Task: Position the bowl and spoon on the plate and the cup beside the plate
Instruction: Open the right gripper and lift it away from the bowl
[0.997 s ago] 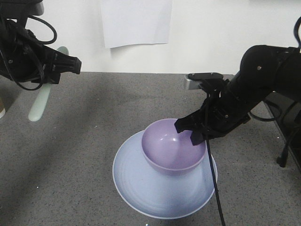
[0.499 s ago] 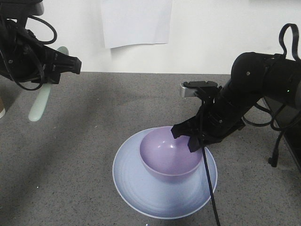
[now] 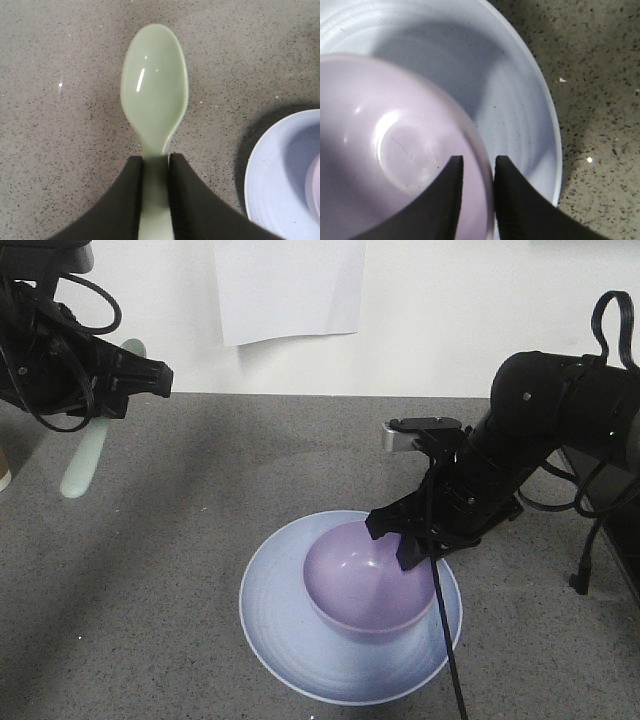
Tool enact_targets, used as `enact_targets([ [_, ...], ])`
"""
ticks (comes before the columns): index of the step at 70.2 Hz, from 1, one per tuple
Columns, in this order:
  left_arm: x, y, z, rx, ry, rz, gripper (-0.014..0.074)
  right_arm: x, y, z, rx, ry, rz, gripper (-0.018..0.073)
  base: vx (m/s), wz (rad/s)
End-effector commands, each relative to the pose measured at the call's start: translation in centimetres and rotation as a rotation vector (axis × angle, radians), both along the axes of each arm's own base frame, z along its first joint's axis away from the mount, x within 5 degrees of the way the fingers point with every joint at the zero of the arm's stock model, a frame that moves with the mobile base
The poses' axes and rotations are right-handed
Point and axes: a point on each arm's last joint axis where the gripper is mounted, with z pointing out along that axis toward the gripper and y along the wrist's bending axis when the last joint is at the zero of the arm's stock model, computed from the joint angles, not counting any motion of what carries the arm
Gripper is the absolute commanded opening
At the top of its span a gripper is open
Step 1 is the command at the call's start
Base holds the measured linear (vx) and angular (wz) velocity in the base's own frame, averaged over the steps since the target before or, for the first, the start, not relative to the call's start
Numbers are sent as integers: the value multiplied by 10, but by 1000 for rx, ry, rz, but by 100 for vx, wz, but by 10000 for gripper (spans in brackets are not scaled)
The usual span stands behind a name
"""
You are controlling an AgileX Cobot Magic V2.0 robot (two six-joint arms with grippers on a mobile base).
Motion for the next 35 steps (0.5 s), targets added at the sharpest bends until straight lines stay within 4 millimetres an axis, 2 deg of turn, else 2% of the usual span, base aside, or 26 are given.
enact_targets([
  [1, -7, 2, 21, -39, -100, -7, -7, -1, 0, 22, 39, -74, 3, 259, 0, 0],
  [20, -7, 2, 21, -38, -99, -7, -7, -2, -6, 31, -4, -135, 16, 413, 0, 0],
  [28, -7, 2, 21, -38, -99, -7, -7, -5, -11, 46, -26, -191, 4, 449, 0, 0],
  [35, -7, 2, 21, -38, -99, -7, -7, -11, -16, 68, -33, -264, 0, 453, 0, 0],
])
